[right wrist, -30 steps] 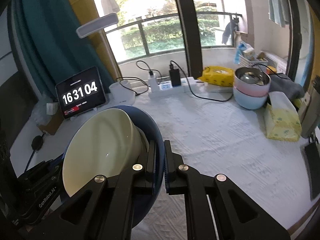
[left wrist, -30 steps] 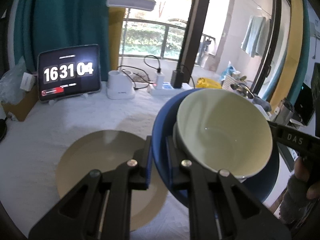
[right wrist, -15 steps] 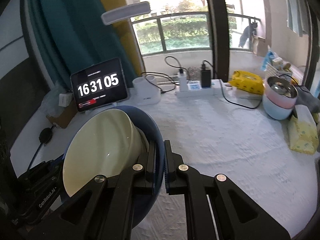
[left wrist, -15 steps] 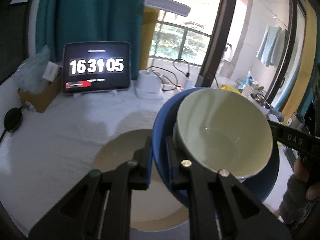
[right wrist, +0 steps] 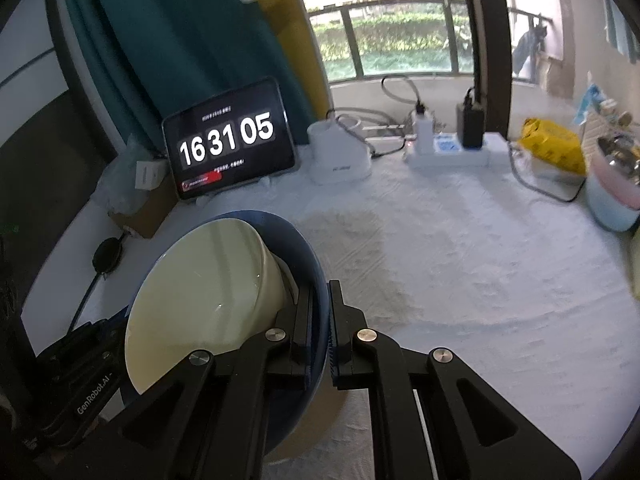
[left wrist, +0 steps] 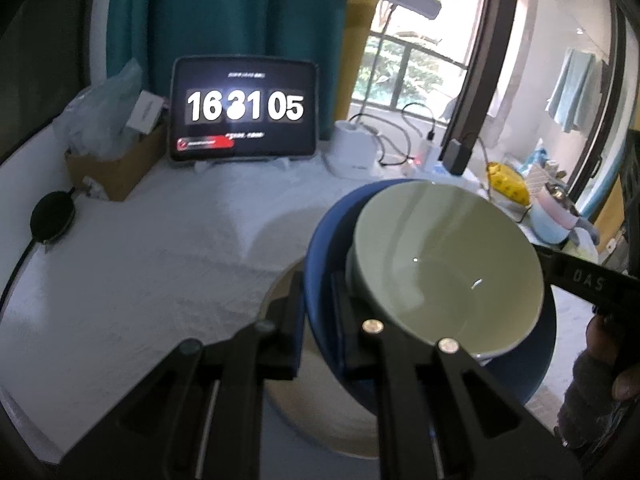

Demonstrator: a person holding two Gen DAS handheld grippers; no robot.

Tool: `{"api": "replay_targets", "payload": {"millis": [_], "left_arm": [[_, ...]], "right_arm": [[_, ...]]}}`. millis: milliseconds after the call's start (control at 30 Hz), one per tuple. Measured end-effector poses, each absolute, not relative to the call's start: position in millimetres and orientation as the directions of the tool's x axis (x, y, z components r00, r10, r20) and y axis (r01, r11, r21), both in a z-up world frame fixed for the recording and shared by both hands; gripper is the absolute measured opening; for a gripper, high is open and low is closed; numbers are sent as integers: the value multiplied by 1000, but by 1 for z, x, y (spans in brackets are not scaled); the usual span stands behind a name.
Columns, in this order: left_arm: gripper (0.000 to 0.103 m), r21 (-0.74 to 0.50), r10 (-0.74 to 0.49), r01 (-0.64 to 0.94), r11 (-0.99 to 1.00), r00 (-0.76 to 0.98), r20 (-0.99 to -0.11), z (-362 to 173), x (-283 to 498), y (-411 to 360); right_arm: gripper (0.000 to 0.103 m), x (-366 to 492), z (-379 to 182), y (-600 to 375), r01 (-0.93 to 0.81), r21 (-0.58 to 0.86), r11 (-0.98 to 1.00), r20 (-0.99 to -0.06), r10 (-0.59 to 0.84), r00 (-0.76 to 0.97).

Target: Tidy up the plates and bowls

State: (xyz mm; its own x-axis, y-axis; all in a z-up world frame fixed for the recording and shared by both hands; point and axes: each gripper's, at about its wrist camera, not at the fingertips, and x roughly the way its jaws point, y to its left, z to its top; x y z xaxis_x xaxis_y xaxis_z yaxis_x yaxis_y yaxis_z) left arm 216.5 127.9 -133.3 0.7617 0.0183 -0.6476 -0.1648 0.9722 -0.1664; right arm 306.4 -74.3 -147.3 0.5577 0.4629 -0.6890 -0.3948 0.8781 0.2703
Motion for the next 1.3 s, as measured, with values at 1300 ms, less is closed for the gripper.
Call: {"api": "replay_targets", "payload": {"millis": [1300], "left_arm": [[18, -53, 185, -278, 959, 758, -626, -132, 208, 128]], "right_arm": [[42, 310, -161, -77, -411, 206, 888, -673, 433, 600]]}}
